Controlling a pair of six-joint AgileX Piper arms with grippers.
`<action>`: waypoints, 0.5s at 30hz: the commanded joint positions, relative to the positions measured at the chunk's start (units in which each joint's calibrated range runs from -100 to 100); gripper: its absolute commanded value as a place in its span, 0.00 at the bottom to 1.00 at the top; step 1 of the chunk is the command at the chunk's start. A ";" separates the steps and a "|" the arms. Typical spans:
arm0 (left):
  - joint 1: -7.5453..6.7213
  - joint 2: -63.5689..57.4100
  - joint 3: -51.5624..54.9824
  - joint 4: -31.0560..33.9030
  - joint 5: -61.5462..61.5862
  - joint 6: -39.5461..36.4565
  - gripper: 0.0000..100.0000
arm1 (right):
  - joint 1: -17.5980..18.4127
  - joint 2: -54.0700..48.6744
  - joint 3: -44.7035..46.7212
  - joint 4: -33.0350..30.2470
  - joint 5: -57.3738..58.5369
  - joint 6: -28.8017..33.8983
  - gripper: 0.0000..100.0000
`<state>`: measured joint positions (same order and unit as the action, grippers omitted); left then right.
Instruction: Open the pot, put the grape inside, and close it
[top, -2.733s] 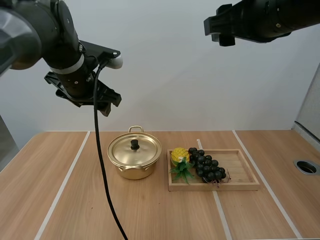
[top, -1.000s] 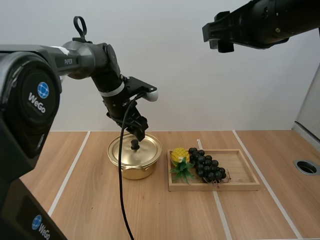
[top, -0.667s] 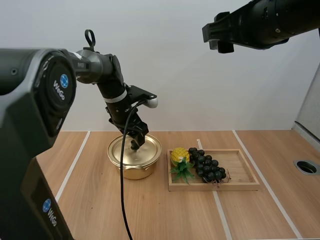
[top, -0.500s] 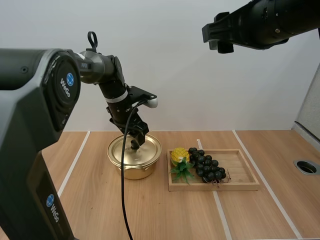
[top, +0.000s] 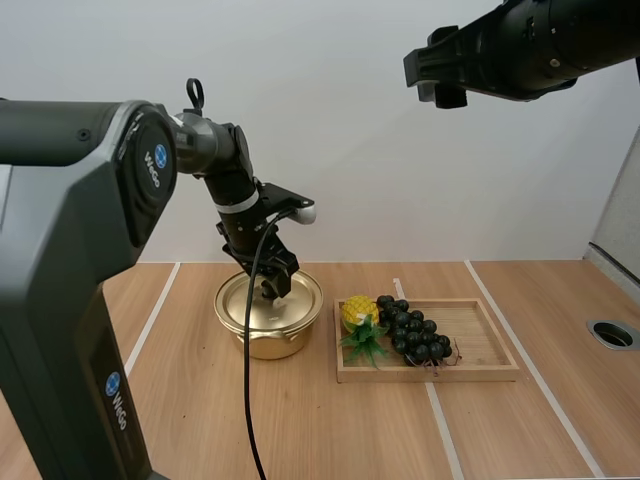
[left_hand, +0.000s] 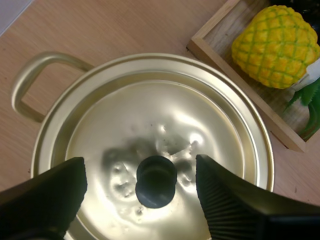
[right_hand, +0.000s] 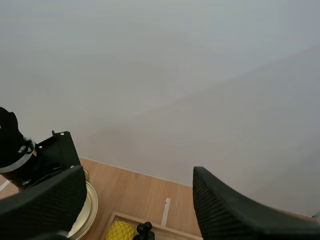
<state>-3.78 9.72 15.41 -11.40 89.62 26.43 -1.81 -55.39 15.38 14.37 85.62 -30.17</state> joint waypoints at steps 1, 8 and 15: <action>-0.25 0.07 -0.48 -0.42 -1.19 -0.20 1.00 | -0.17 -0.41 -0.47 0.37 -0.37 -0.43 1.00; -0.25 0.07 -0.48 -0.64 -1.98 -0.20 1.00 | -0.17 -0.41 -0.47 0.37 -0.37 -0.43 1.00; -0.25 1.67 -0.48 -0.76 -1.99 -0.20 1.00 | -0.17 -0.41 -0.47 0.37 0.19 -0.43 1.00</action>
<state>-3.78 10.96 15.41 -11.40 88.38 26.43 -1.81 -55.39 15.38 14.37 85.78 -30.17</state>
